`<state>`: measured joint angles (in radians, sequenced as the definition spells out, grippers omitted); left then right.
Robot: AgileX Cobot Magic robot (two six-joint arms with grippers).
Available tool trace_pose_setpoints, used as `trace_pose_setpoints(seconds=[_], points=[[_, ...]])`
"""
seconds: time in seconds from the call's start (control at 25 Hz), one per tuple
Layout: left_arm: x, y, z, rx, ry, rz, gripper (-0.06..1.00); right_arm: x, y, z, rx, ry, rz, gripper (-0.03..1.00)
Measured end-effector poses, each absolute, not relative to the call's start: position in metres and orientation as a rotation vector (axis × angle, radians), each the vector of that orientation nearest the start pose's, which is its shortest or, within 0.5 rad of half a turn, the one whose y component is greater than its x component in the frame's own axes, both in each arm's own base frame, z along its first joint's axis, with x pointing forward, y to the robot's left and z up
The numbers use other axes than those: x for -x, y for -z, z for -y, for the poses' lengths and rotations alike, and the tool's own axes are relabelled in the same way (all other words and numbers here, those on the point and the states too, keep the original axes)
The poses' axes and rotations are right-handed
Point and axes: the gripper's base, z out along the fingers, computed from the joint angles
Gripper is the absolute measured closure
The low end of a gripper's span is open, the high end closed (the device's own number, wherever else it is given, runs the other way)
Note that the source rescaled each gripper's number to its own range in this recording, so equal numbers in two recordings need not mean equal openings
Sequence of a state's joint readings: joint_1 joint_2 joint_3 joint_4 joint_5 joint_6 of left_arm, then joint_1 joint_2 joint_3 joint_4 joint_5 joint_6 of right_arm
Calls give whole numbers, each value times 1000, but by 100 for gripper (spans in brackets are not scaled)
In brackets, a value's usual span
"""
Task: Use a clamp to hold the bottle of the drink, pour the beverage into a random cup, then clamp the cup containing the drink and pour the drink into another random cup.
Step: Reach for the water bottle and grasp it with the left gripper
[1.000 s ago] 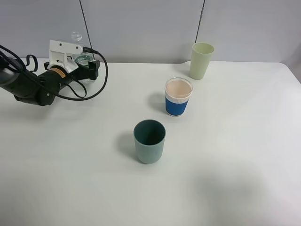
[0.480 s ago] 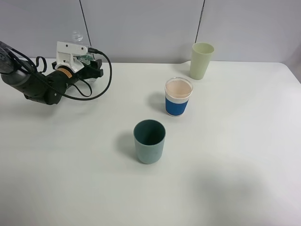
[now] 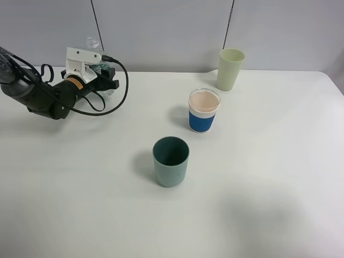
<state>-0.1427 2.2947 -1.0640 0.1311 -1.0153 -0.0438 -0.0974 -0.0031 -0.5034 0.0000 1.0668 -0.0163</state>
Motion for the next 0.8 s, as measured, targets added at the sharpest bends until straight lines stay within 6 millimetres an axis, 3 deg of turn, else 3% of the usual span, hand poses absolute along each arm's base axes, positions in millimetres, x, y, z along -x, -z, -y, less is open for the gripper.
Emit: trace_pose_setpoints(seconds=[0.16, 0.36, 0.56, 0.8], points=[[-420, -83, 73, -230, 190, -1715, 92, 6, -278, -1, -83, 71, -2043, 27], [-416, -108, 80, -250, 173, -1791, 92, 6, -278, -1, -83, 71, -2043, 27], [-405, -142, 93, -332, 49, -1763, 92, 6, -278, -1, -83, 71, -2043, 27], [-380, -165, 106, -415, -129, -1758, 92, 6, -278, -1, -83, 71, -2043, 27]])
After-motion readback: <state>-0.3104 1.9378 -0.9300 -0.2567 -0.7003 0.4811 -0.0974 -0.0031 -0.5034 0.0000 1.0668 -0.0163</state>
